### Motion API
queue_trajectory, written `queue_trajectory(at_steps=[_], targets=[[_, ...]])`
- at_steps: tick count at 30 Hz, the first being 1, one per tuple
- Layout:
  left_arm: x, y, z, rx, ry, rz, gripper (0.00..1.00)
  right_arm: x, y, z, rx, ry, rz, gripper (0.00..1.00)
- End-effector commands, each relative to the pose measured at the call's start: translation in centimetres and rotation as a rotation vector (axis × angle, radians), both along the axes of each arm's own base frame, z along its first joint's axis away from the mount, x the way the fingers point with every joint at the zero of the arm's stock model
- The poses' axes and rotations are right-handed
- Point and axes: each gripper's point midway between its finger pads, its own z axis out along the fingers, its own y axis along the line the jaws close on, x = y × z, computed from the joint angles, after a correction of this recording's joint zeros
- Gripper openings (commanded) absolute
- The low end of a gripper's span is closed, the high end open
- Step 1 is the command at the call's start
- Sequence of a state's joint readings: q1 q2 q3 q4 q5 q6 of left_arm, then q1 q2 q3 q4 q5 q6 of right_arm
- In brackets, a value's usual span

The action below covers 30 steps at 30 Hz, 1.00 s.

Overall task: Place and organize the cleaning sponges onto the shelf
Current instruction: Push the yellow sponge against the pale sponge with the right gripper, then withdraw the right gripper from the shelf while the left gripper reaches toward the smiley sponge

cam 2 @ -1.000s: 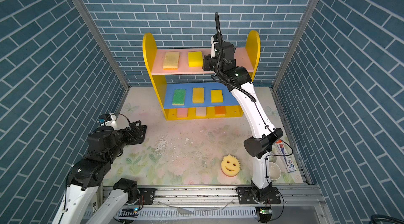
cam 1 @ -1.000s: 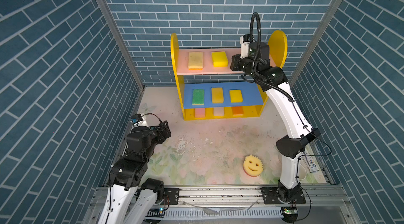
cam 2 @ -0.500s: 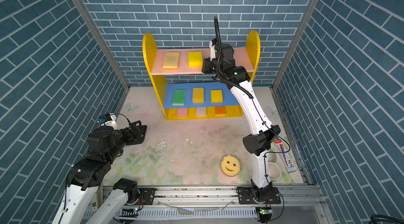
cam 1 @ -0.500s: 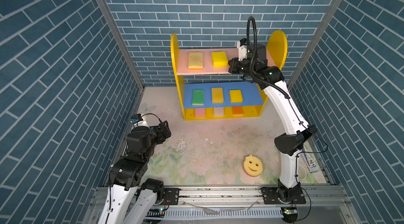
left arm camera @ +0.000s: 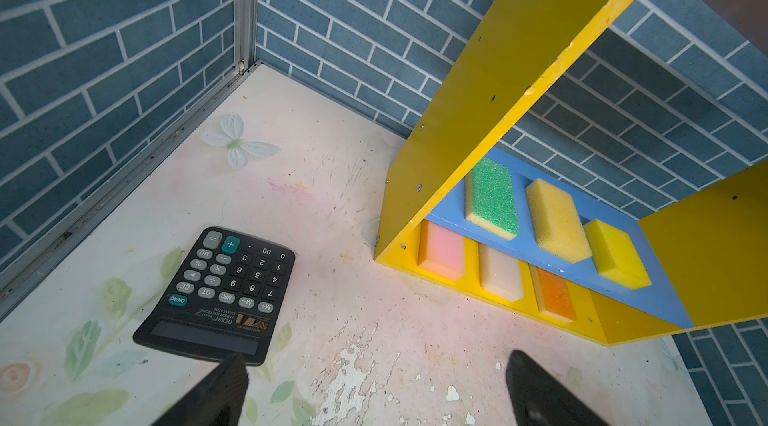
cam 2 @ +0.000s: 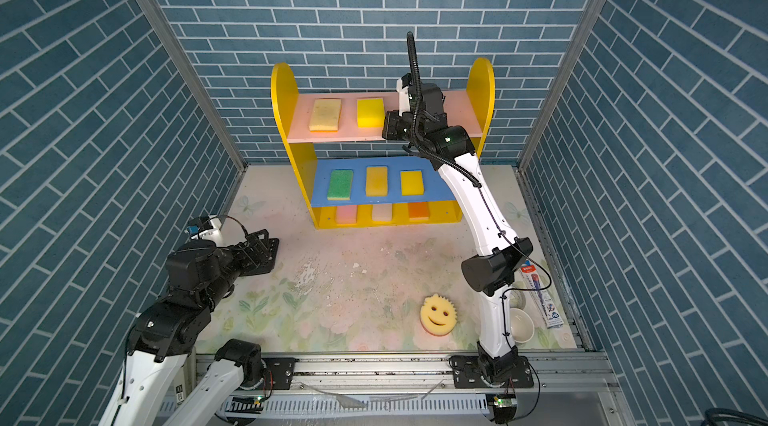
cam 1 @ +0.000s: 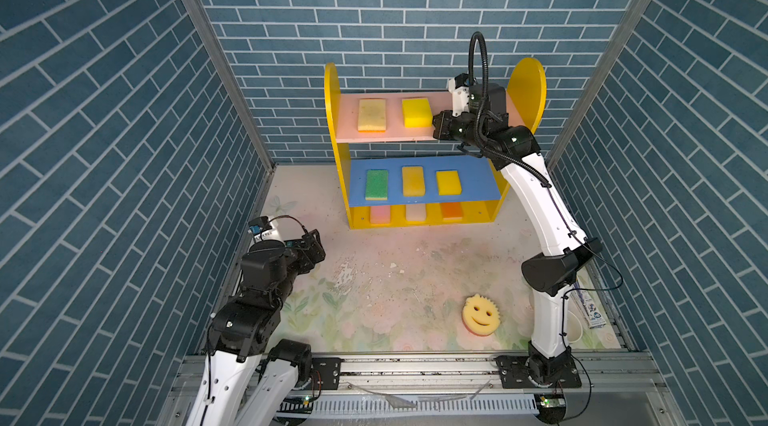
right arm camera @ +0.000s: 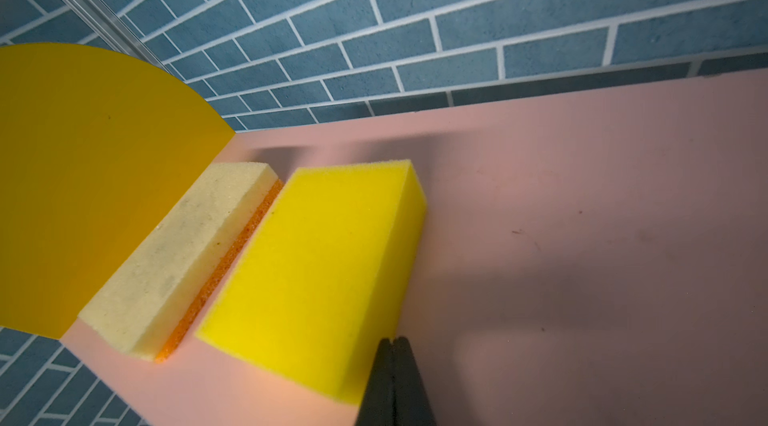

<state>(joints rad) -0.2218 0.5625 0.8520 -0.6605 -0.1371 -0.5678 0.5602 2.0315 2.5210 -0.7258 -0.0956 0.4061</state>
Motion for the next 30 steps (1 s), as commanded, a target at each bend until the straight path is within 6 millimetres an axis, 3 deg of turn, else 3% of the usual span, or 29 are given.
queue_trajectory(at_steps=[1,10,14,19,23,30], targets=[[0.2,0.1,-0.2,0.002,-0.001,0.005,0.98,-0.2,0.4,0.0,0.024,0.016,0.017,0.03],[0.0,0.2,-0.4,0.007,0.004,0.010,0.98,-0.1,-0.9,-0.2,-0.014,0.012,-0.039,0.03],[0.0,0.3,-0.5,0.012,0.005,0.010,0.98,-1.1,-1.7,1.0,-0.014,-0.013,-0.046,0.03],[0.2,0.1,-0.6,0.011,0.010,0.001,0.99,-3.3,-3.9,2.3,-0.031,-0.040,-0.078,0.03],[0.4,-0.4,-1.1,0.005,0.017,-0.023,0.99,-5.5,-6.1,2.1,-0.044,-0.044,-0.116,0.04],[1.7,-4.1,-1.4,-0.051,0.017,-0.212,0.88,-10.2,-11.0,-1.5,-0.075,-0.001,-0.218,0.07]])
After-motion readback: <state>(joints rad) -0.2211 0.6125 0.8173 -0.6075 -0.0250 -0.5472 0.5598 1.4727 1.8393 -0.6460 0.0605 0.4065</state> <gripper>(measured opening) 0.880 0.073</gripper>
